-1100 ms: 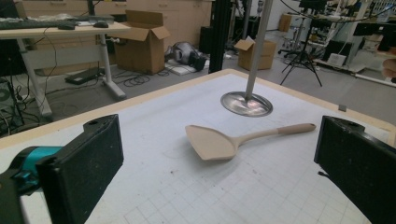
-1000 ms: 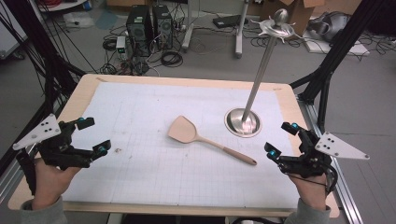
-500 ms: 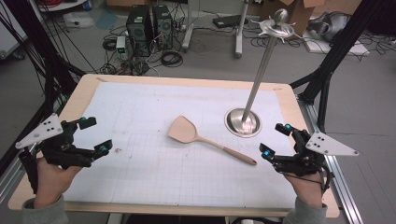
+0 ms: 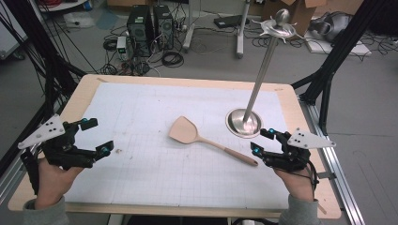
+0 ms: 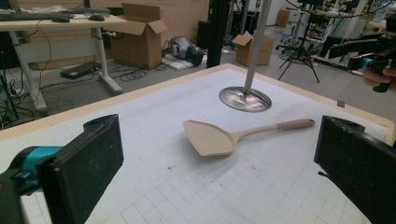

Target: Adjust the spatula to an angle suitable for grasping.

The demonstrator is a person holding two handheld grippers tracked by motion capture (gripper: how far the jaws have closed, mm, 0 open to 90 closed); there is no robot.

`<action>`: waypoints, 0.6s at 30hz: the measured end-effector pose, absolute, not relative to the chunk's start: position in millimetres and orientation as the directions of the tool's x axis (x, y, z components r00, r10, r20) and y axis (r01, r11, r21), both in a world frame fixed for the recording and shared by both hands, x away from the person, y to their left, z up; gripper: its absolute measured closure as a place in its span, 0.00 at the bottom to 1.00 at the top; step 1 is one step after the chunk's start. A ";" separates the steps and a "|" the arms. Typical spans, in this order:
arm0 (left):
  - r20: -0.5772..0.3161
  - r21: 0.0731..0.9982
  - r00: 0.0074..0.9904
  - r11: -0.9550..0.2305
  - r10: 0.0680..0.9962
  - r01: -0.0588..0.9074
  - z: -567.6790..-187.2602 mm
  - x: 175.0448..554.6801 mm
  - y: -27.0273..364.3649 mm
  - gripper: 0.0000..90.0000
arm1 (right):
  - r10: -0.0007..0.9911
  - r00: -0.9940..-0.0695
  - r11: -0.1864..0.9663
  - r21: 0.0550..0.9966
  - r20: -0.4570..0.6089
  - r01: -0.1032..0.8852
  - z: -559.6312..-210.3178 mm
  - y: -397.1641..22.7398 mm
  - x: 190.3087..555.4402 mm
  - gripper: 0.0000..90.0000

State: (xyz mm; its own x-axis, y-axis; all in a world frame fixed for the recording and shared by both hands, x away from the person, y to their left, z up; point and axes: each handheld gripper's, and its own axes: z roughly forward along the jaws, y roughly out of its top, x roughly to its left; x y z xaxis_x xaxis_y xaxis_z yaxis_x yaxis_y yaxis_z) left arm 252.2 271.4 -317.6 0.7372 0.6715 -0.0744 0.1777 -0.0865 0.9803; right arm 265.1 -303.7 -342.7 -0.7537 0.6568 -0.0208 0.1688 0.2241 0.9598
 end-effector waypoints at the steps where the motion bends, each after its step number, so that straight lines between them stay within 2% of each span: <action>1: -0.075 0.980 0.738 -0.088 0.670 0.179 -317.8 252.5 271.2 0.02 | 0.655 -0.755 0.228 0.958 -0.018 0.175 -344.1 -303.0 266.2 0.47; 10: -0.077 0.979 0.736 -0.089 0.673 0.184 -319.0 253.2 270.1 0.02 | 0.655 -0.756 0.267 0.934 0.004 0.237 -357.2 -296.1 276.7 0.68; 15: -0.077 0.978 0.736 -0.094 0.673 0.189 -319.9 254.0 269.1 0.02 | 0.654 -0.757 0.293 0.925 -0.011 0.240 -363.7 -292.2 280.6 0.76; 18: -0.077 0.977 0.737 -0.096 0.672 0.190 -320.2 254.1 268.1 0.02 | 0.652 -0.758 0.313 0.917 -0.020 0.245 -369.3 -287.8 283.5 0.85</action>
State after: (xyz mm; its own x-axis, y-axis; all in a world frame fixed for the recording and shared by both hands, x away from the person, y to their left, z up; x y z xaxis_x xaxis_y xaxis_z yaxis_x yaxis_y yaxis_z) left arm 254.1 268.1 -320.2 0.7370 0.6715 -0.0772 0.1896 -0.0958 0.9772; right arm 283.5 -287.8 -369.3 -0.7578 0.6522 -0.0198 0.2454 0.3130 0.9175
